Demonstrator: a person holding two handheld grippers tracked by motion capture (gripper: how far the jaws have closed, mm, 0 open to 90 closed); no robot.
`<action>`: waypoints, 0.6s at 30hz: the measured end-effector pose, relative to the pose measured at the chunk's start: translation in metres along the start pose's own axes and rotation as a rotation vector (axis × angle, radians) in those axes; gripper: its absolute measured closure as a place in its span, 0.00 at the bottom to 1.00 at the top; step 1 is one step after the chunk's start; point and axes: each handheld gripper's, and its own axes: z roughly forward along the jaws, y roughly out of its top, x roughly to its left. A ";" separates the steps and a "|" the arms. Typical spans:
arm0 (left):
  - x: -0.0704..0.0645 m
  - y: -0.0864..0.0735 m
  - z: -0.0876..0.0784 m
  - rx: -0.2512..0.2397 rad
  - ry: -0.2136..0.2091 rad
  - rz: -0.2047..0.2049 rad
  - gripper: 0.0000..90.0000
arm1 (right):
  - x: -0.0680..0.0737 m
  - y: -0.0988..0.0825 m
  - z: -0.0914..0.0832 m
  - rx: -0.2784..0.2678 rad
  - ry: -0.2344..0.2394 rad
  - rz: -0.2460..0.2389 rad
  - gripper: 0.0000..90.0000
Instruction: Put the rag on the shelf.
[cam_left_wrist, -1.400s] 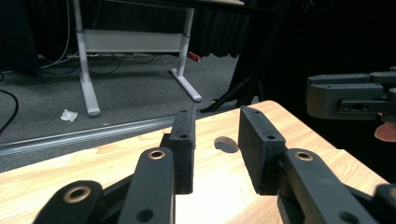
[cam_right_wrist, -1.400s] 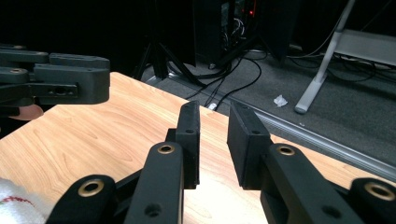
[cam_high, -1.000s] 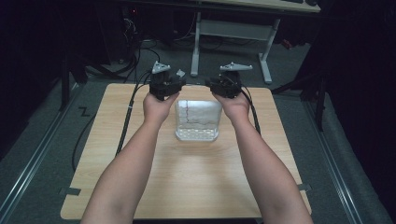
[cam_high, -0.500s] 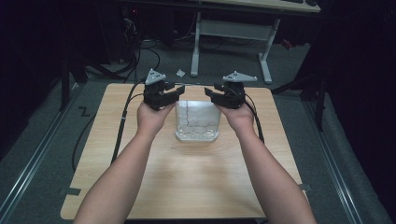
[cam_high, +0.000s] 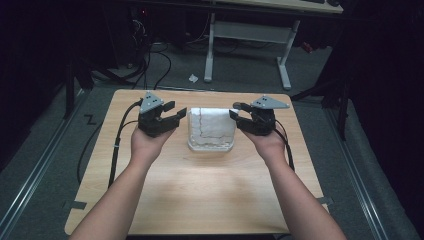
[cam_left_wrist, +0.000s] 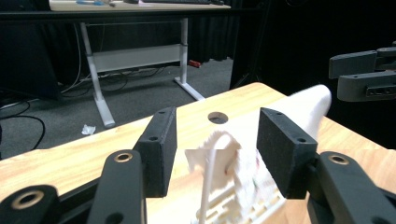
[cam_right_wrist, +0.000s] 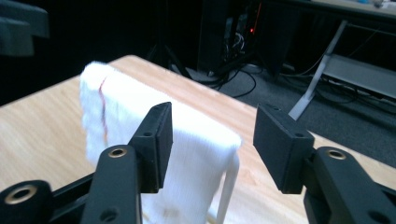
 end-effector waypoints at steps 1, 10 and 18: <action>-0.001 -0.002 -0.003 0.005 -0.005 0.004 0.53 | 0.000 0.000 0.000 0.000 0.000 0.000 0.52; -0.005 -0.015 -0.021 0.033 -0.006 0.021 0.51 | 0.001 -0.013 -0.014 0.058 0.007 -0.027 0.49; -0.008 -0.051 -0.020 0.132 -0.045 0.008 0.47 | 0.008 -0.038 -0.022 0.089 0.001 -0.053 0.47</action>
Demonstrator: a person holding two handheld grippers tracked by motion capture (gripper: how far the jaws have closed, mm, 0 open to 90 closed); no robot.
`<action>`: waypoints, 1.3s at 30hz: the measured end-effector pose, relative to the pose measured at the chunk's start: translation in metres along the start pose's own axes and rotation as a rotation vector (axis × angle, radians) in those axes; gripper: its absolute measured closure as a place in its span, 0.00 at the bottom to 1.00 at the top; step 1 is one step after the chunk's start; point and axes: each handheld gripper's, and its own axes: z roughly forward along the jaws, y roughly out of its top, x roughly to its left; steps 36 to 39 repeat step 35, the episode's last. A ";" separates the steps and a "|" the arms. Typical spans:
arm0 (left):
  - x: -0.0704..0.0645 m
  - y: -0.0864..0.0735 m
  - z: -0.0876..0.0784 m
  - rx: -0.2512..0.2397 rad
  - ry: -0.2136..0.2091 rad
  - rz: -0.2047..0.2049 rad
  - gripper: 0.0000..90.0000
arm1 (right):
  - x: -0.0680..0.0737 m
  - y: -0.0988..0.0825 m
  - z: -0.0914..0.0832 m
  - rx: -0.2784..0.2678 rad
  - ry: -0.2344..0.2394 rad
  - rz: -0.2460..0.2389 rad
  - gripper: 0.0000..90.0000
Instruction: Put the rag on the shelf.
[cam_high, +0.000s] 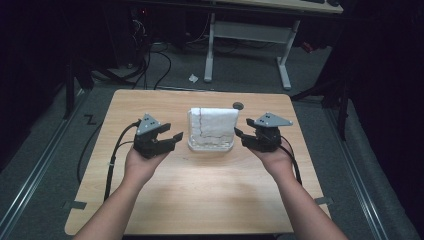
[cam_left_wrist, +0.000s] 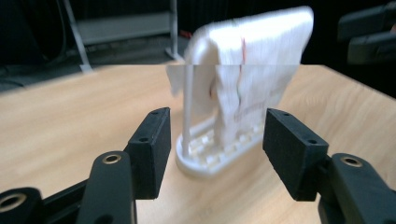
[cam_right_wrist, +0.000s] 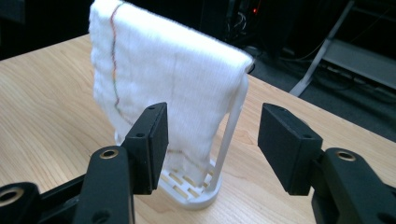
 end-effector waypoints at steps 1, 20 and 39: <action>-0.001 -0.008 0.001 0.014 -0.005 -0.005 0.47 | 0.000 0.000 0.000 0.000 0.000 0.000 0.47; -0.034 -0.138 -0.016 0.216 -0.050 0.004 0.51 | 0.055 -0.112 0.002 0.135 0.045 0.022 0.44; -0.037 -0.142 -0.014 0.212 -0.086 -0.058 0.48 | 0.047 -0.147 -0.012 0.172 0.049 0.080 0.48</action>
